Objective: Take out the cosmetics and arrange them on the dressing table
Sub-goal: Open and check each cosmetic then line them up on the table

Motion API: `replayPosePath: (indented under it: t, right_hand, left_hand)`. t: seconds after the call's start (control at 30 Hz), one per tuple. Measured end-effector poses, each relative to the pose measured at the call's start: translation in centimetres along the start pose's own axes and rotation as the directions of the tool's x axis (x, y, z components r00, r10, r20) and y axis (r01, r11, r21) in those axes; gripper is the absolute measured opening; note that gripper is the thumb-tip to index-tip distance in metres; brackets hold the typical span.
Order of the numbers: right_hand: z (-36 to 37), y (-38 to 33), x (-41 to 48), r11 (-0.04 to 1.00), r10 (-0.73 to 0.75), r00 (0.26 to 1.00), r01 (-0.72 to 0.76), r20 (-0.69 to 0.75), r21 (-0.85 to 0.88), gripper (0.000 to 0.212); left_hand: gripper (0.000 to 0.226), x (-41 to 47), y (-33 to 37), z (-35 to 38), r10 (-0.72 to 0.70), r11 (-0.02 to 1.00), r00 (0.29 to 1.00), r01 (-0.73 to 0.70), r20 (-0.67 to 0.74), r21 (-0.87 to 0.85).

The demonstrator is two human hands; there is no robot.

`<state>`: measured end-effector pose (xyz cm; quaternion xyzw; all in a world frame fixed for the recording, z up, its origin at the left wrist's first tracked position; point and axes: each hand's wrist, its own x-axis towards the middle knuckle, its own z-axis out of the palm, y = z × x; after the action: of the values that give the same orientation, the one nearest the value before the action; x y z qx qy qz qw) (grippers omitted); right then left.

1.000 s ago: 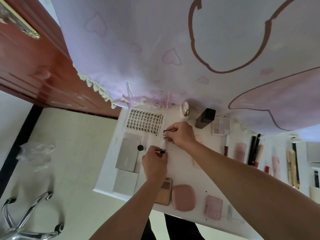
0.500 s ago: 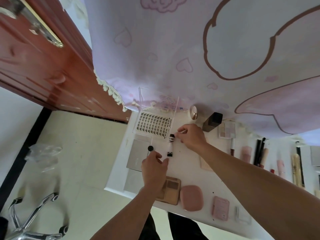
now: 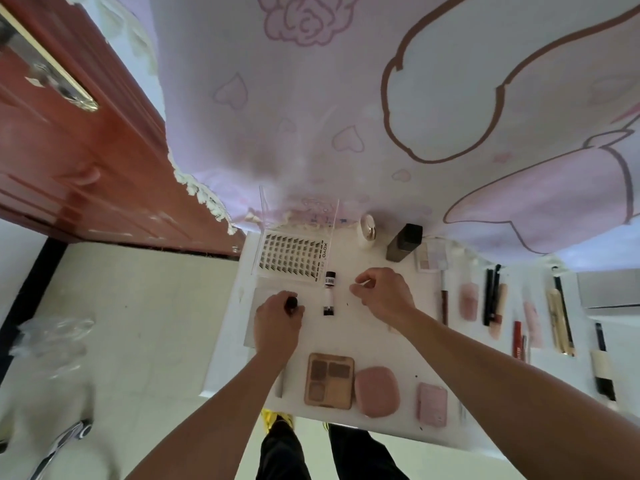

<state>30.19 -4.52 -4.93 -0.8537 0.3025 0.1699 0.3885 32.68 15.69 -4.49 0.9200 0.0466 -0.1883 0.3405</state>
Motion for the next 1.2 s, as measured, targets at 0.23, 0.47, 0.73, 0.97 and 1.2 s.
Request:
replayPosePath:
  t: [0.23, 0.47, 0.73, 0.97, 1.2]
  right_hand:
    - [-1.3, -0.2, -1.8, 0.997, 0.035, 0.997, -0.03, -0.067, 0.069, 0.014]
    - [-4.2, -3.6, -4.3, 0.976, -0.005, 0.997, 0.021, -0.071, 0.218, 0.01]
    - [-7.4, -10.6, -8.2, 0.891, -0.124, 0.992, 0.108, 0.007, 0.44, 0.015]
    - [-9.6, -13.9, -10.4, 0.873, -0.23, 0.972, 0.185, 0.046, 0.452, 0.015]
    - [-10.4, -14.4, -11.7, 0.872, -0.219, 0.971, 0.152, 0.094, 0.465, 0.022]
  left_hand:
    - [0.018, 1.4, -0.1, -2.0, 0.17, 0.985, 0.981, -0.173, 0.088, 0.02]
    - [0.013, 1.6, 2.1, -8.3, 0.339, 0.936, 0.906, -0.351, 0.254, -0.001]
    - [0.006, 0.7, 6.9, -14.3, 0.453, 0.878, 0.761, -0.472, 0.465, -0.081]
    - [0.007, 0.6, 9.8, -16.3, 0.612, 0.756, 0.655, -0.649, 0.444, -0.085]
    - [0.014, 0.2, 11.3, -16.5, 0.635, 0.734, 0.641, -0.674, 0.431, -0.079]
